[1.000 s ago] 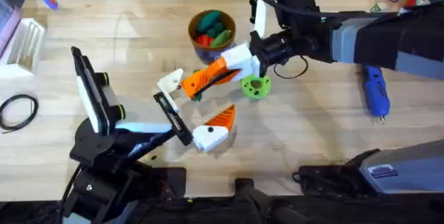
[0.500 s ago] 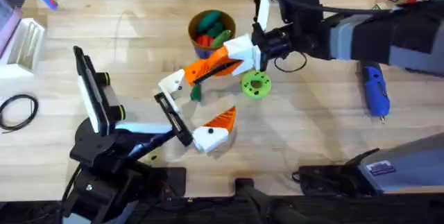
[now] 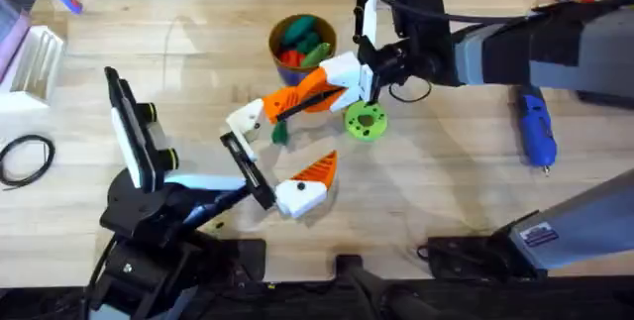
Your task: Pick up the gripper from the table and insert it into the empty holder that is missing its gripper. Then pick up a screw, insert it into the mounting hole, and use the screwdriver to tighten it. Finally, clean up the table by picking up the vegetable and placing it into the bucket.
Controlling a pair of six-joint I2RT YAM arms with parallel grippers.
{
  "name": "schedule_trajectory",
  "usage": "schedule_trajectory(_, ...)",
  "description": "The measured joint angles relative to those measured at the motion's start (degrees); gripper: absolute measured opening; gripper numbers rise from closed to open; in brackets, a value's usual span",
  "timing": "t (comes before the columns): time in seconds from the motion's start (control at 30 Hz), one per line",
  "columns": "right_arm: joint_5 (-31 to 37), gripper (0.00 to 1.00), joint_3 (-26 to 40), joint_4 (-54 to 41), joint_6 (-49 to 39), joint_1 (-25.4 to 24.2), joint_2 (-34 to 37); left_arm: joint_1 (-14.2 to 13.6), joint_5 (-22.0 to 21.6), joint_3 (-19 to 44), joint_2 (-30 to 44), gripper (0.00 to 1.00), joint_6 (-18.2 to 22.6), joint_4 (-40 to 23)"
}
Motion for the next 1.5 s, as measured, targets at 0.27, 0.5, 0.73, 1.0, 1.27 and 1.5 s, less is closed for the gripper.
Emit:
schedule_trajectory(0.27,-1.5,0.009,0.0,-5.4,-4.8,-0.4,0.0,-0.1,0.6,0.0,0.0,0.985,0.0,0.0)
schedule_trajectory(0.5,-1.5,0.009,0.0,-5.8,-6.5,-0.4,0.0,-0.1,0.6,0.0,0.0,0.985,0.0,0.0)
schedule_trajectory(0.73,-1.4,0.009,0.0,-4.0,-6.5,1.4,0.0,-0.1,0.6,0.0,0.0,0.985,0.0,0.0)
schedule_trajectory(1.0,0.6,0.009,0.0,-0.9,-3.7,3.3,0.0,0.1,-0.6,0.0,0.0,0.985,-0.1,0.0)
schedule_trajectory(1.27,6.1,0.009,0.0,7.5,5.3,5.2,0.0,0.9,-4.3,0.0,0.0,0.986,-0.5,-0.1)
schedule_trajectory(1.5,9.7,0.008,0.0,9.6,9.9,6.5,-0.4,1.2,-7.2,0.0,0.0,0.986,-1.2,-0.1)
